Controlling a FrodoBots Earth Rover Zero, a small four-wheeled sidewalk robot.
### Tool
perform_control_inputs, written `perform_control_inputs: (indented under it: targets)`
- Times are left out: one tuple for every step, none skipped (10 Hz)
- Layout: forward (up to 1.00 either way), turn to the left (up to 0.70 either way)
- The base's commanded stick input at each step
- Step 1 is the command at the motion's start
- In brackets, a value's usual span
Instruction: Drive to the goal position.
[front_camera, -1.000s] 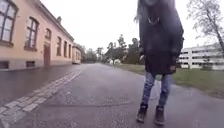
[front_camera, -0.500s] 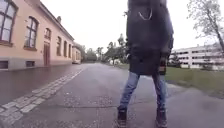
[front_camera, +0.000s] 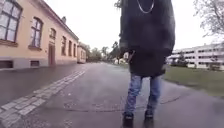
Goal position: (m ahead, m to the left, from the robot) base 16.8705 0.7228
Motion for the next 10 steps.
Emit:
perform_control_inputs:
  targets:
    - [1.00, 0.40]
    - [0.97, 0.39]
    - [0.51, 0.21]
    - [0.00, 0.00]
    - [0.00, 0.00]
    - [0.00, 0.00]
    - [0.00, 0.00]
    - [0.00, 0.00]
    - [0.45, 0.00]
    - [0.94, 0.00]
